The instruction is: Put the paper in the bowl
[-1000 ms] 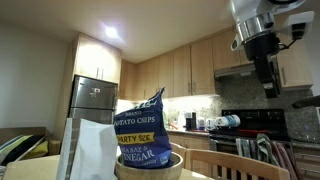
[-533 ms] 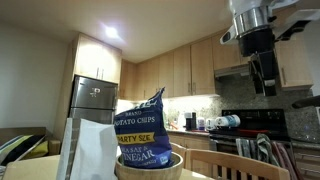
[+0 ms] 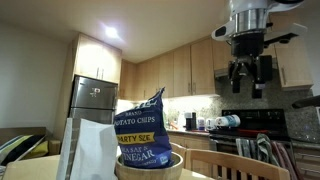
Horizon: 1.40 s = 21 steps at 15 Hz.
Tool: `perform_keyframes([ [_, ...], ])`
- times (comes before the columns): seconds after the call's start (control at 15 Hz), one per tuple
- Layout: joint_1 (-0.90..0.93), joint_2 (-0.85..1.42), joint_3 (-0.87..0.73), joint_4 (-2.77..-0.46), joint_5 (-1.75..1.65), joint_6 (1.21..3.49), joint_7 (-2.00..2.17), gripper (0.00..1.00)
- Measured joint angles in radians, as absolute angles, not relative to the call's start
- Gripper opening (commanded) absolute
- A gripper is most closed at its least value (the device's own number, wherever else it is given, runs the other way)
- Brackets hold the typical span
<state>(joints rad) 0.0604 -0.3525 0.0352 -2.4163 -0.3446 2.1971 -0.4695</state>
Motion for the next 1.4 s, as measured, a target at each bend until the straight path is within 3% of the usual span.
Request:
perform_keyframes([
  [0.73,0.142,-0.365,-0.055,-2.543,-0.301,2.331,-1.067,1.0],
  [1.4,0.14,-0.369,-0.052,-2.546,-0.283,2.33,-1.096,1.0],
])
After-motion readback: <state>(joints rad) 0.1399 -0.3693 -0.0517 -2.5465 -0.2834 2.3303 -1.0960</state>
